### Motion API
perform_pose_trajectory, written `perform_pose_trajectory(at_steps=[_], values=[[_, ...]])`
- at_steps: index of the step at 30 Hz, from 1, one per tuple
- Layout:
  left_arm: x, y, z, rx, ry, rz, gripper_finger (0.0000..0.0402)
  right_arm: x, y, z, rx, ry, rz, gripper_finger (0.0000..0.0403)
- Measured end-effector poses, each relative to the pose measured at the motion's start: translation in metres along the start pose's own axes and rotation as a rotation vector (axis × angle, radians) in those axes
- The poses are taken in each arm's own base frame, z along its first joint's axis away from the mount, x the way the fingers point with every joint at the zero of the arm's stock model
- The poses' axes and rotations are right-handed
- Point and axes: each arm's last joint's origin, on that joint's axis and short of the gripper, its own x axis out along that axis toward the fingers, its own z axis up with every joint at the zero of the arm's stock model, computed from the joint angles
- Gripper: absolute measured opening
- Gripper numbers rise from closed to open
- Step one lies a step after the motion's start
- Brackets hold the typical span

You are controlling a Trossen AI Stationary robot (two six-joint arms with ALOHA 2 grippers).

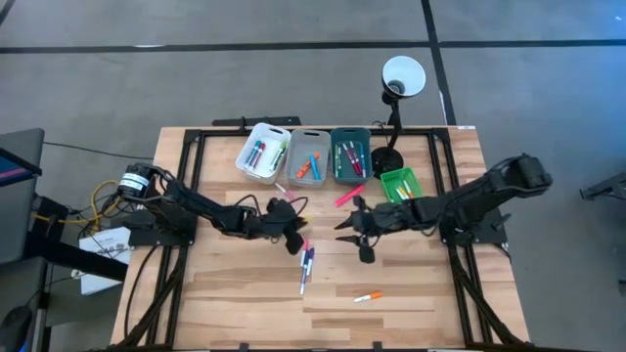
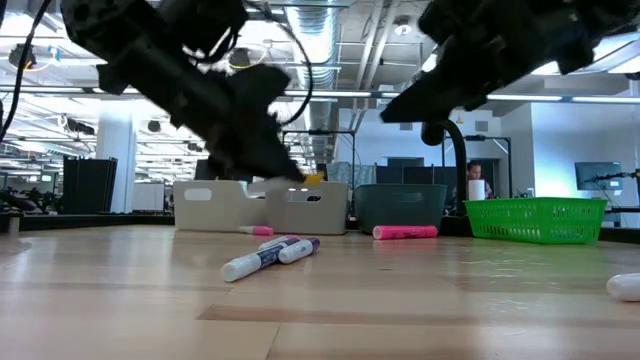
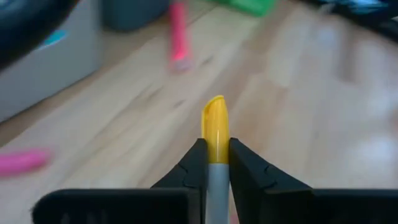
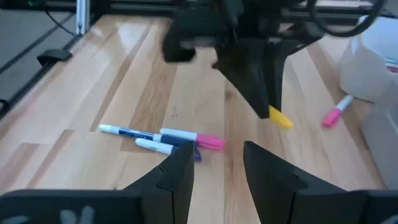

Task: Pick & Place Markers
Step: Put the yellow highlighter pen into the green bin

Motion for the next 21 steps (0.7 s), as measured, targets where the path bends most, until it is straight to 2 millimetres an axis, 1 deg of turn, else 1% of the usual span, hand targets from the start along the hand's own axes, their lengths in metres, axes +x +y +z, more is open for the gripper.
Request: perform_pose_trajectory(at_steps=[5, 10, 13, 16, 18, 21], values=[[-0.003, -0.016, 0.011, 0.046, -0.056, -0.134, 0.0050, 0.023, 0.002, 0.008, -0.009, 0.034, 0.004, 0.0133], [-0.005, -0.022, 0.012, 0.078, -0.064, -0.171, 0.0045, 0.041, 0.004, 0.014, -0.057, 0.109, 0.009, 0.0160], [-0.006, -0.024, 0.011, 0.081, -0.066, -0.179, 0.0045, 0.047, 0.006, 0.017, -0.074, 0.113, 0.006, 0.0178], [-0.008, -0.026, 0.010, 0.085, -0.067, -0.183, 0.0048, 0.051, 0.005, 0.016, -0.119, 0.124, -0.040, 0.0192], [-0.008, -0.027, 0.010, 0.085, -0.071, -0.176, 0.0048, 0.052, 0.004, 0.016, -0.155, 0.131, -0.091, 0.0197], [-0.008, -0.028, 0.010, 0.085, -0.073, -0.176, 0.0045, 0.052, 0.004, 0.016, -0.170, 0.135, -0.098, 0.0198]])
